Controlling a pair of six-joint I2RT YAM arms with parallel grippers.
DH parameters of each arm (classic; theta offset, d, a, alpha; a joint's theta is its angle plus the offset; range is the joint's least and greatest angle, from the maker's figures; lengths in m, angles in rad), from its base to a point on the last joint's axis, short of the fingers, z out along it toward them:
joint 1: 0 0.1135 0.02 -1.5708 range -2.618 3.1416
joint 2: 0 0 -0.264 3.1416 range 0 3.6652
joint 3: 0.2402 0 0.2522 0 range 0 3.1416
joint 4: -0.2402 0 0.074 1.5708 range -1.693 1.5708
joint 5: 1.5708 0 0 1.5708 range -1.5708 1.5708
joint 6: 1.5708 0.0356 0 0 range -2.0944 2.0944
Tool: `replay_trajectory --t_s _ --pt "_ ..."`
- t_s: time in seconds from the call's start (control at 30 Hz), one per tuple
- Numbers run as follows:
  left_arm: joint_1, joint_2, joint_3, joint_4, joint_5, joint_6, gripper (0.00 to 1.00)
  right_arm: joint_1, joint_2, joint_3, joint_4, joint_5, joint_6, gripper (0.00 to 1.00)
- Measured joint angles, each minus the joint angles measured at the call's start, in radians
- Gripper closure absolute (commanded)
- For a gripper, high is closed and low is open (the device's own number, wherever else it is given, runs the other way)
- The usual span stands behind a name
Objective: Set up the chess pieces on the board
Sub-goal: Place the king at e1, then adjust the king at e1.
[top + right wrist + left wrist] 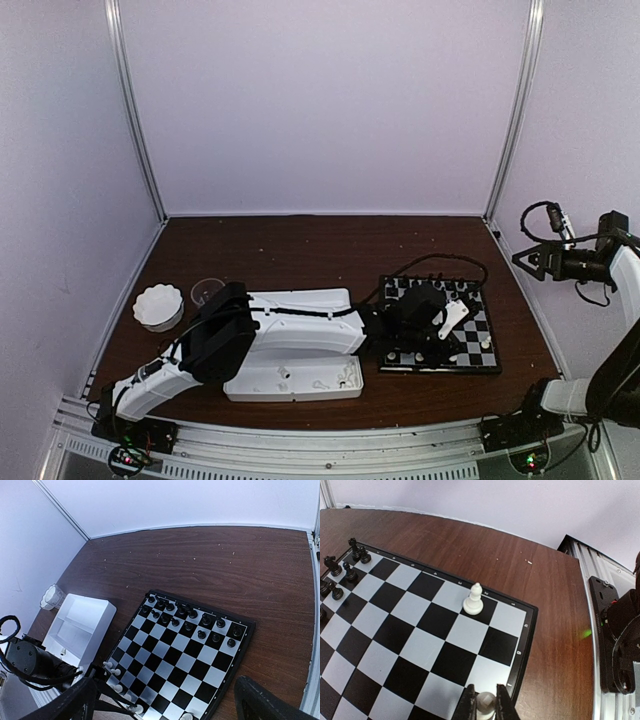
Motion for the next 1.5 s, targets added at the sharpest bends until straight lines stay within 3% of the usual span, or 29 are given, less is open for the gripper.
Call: replay_trajectory --t_s 0.67,1.0,1.07,1.13,1.2,1.3,1.5 --pt "0.0 0.0 0.003 -0.004 0.011 -0.007 0.73 0.0 0.001 0.0 0.0 -0.004 -0.006 0.01" --pt "0.0 -0.027 0.002 0.001 0.013 0.05 0.58 0.0 0.021 0.03 -0.018 -0.003 -0.034 0.01" --pt "0.0 -0.059 -0.008 0.005 0.006 0.066 0.57 0.0 0.058 0.072 -0.06 -0.003 -0.071 0.1" --pt "0.001 -0.115 -0.043 0.012 -0.002 0.079 0.57 0.0 0.107 0.131 -0.127 -0.005 -0.159 0.26" --pt "0.003 -0.196 -0.103 0.016 -0.01 0.089 0.57 0.004 0.176 0.215 -0.245 -0.004 -0.301 0.42" --pt "0.013 -0.348 -0.231 0.036 -0.026 0.092 0.57 0.046 0.244 0.276 -0.397 0.033 -0.503 0.58" --pt "0.086 -0.63 -0.526 0.093 -0.064 0.06 0.59 0.335 0.183 0.111 -0.472 0.246 -0.712 0.89"
